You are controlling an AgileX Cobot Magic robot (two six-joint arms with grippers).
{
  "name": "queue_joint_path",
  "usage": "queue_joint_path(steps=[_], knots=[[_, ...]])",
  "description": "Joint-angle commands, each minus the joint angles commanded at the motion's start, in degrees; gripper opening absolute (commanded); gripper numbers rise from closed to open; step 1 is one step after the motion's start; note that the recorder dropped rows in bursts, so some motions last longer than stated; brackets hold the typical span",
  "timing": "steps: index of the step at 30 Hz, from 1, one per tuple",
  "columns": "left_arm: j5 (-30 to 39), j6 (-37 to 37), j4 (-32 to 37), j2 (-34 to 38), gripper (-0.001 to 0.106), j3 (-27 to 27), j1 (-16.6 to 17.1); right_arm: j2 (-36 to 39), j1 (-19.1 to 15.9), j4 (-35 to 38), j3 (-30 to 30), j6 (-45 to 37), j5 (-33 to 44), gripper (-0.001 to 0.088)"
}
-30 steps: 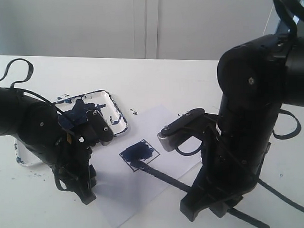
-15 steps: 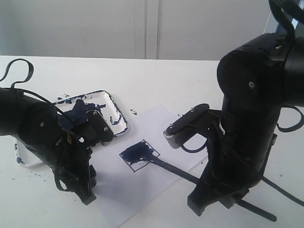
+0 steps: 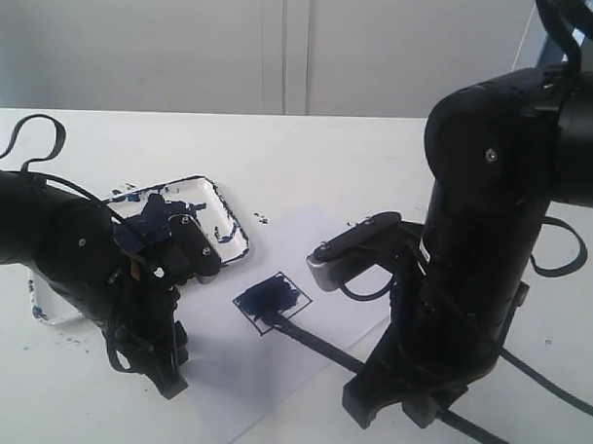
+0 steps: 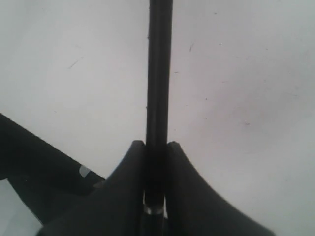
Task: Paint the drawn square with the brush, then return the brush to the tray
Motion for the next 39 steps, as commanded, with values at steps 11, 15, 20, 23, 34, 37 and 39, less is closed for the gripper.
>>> queue_joint_path(steps=[11,15,20,23,34,37,39], knots=[[0.0,0.0,0.0,0.0,0.048,0.0,0.0,-1.67,0.0,-8.22,3.08,2.72,0.0,0.0],[0.11,0.0,0.0,0.0,0.048,0.0,0.0,-2.03,0.0,-11.27,3.08,5.06,0.0,0.0],[0.12,-0.1,0.0,0.0,0.048,0.0,0.0,-2.03,0.0,-12.53,3.08,5.06,0.0,0.0],[0.12,-0.1,0.0,0.0,0.048,0.0,0.0,-2.03,0.0,-12.53,3.08,5.06,0.0,0.0],[0.12,-0.1,0.0,0.0,0.048,0.0,0.0,-2.16,0.0,-13.31,3.08,5.27,0.0,0.0],[0.12,-0.1,0.0,0.0,0.048,0.0,0.0,-2.16,0.0,-9.29,3.08,4.23,0.0,0.0],[0.12,-0.1,0.0,0.0,0.048,0.0,0.0,-2.16,0.0,-6.89,3.08,3.03,0.0,0.0]])
